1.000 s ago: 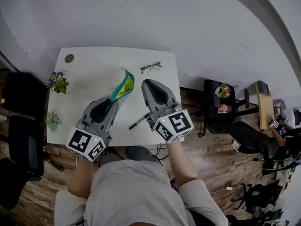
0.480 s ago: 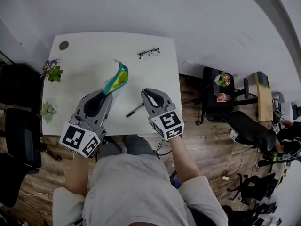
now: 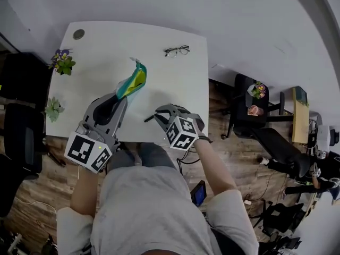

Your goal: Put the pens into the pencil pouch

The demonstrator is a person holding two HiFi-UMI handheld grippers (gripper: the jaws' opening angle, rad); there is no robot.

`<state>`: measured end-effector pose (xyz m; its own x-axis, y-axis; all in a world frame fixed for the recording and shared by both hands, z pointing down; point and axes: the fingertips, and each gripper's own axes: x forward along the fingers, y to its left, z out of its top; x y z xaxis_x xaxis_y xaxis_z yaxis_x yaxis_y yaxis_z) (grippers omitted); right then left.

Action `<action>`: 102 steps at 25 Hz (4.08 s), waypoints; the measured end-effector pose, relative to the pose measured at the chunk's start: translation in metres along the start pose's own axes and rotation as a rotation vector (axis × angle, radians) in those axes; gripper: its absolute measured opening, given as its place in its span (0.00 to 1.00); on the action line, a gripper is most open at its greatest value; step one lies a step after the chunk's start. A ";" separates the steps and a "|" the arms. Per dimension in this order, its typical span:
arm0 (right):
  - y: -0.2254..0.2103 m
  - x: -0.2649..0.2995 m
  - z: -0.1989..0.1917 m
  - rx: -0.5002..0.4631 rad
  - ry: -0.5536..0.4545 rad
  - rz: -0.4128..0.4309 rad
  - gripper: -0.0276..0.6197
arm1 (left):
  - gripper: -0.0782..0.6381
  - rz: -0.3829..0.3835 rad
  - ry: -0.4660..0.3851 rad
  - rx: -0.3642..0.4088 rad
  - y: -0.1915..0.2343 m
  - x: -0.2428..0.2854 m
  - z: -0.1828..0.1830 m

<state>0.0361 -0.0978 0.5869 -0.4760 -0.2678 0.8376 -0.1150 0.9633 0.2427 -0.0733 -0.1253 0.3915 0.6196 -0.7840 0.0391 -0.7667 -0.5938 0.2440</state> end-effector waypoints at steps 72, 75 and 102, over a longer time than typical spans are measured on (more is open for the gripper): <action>-0.181 -0.269 0.141 0.703 -1.142 -0.570 0.14 | 0.20 -0.176 -0.022 0.083 -0.027 0.058 0.025; -0.183 -0.276 0.147 0.699 -1.179 -0.583 0.14 | 0.20 -0.195 -0.025 0.086 -0.034 0.060 0.027; -0.151 -0.221 0.147 0.694 -1.113 -0.379 0.19 | 0.20 -0.209 -0.132 0.085 -0.049 0.061 0.063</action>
<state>0.0310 -0.1815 0.2933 -0.7239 -0.6759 -0.1383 -0.6474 0.7348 -0.2023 -0.0084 -0.1551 0.3208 0.7432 -0.6560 -0.1319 -0.6390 -0.7543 0.1509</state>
